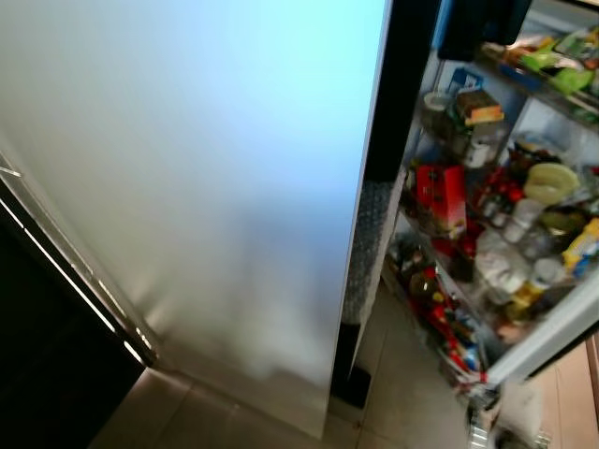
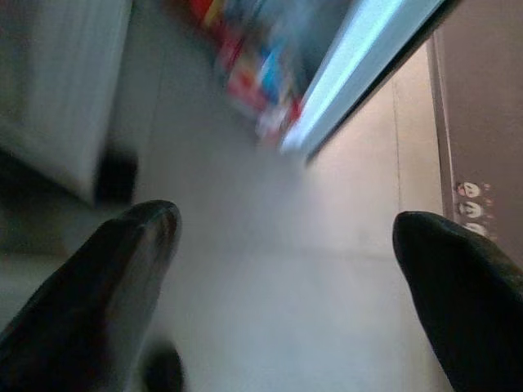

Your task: Restocking fridge

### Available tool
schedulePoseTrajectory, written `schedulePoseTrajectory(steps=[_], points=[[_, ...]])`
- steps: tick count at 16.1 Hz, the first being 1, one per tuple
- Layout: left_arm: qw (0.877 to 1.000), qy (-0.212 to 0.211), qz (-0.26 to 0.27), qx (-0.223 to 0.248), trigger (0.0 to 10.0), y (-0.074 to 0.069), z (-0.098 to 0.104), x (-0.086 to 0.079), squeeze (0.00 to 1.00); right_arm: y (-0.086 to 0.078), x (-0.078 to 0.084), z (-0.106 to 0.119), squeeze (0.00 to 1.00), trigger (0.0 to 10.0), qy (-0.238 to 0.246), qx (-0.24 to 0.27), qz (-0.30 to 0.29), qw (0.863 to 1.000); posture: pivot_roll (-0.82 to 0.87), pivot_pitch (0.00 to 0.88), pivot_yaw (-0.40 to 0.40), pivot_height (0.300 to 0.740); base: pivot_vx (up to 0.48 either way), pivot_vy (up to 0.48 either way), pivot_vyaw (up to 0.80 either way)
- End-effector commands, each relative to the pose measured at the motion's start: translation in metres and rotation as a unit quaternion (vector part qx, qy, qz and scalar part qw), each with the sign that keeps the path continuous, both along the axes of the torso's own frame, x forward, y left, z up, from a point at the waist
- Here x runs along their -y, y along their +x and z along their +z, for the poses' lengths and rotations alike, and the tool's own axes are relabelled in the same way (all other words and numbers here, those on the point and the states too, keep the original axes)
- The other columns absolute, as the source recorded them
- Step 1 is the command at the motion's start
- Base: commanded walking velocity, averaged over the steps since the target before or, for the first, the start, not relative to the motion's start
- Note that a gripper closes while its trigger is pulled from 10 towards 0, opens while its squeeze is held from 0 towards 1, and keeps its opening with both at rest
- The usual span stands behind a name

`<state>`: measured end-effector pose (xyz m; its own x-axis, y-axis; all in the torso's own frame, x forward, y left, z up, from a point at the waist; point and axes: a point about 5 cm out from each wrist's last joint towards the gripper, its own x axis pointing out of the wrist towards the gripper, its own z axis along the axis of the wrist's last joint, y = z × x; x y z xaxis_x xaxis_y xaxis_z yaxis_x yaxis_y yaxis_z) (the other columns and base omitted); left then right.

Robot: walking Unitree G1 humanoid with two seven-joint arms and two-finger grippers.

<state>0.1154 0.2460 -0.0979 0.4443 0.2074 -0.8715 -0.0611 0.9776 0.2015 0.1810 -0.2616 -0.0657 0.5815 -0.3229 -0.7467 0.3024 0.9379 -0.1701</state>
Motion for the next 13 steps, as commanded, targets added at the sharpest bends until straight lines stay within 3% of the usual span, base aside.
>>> schedulePoseTrajectory(steps=[1, 2, 5, 7, 12, 13], points=[[1.000, 0.003, -0.003, -0.013, 10.0, -0.005, -0.001, -0.001, 0.00, -0.013, -0.010, -0.010, 0.00, 10.0, 0.001, -0.042, 0.043, 0.998, -0.01, 0.000, 0.011, 0.740, 0.000, 0.000, 0.00], [1.000, 0.002, 0.000, -0.011, 10.0, -0.005, -0.001, -0.001, 0.00, -0.020, -0.016, -0.016, 0.00, 10.0, 0.008, -0.055, 0.062, 0.997, 0.00, 0.000, 0.011, 0.740, 0.000, 0.000, 0.00], [1.000, 0.001, 0.003, -0.010, 10.0, -0.005, -0.001, -0.002, 0.00, -0.034, -0.024, -0.024, 0.00, 10.0, 0.057, -0.062, 0.002, 0.996, -0.01, 0.000, 0.025, 0.740, 0.000, 0.000, 0.00], [1.000, 0.003, -0.005, -0.013, 10.0, -0.004, -0.001, -0.002, 0.00, -0.047, -0.039, -0.033, 0.00, 10.0, 0.093, -0.073, -0.029, 0.993, -0.01, 0.000, 0.027, 0.740, 0.000, 0.000, 0.00], [1.000, 0.004, -0.007, -0.012, 10.0, -0.003, 0.000, -0.003, 0.00, -0.047, -0.044, -0.034, 0.00, 10.0, 0.091, -0.080, -0.009, 0.993, -0.02, 0.000, 0.034, 0.740, 0.000, -0.436, 0.00], [1.000, 0.003, -0.007, -0.012, 10.0, -0.003, 0.000, -0.003, 0.00, -0.040, -0.044, -0.031, 0.00, 10.0, 0.084, -0.076, 0.023, 0.993, -0.02, 0.000, 0.036, 0.740, 0.000, -0.480, 0.56]])
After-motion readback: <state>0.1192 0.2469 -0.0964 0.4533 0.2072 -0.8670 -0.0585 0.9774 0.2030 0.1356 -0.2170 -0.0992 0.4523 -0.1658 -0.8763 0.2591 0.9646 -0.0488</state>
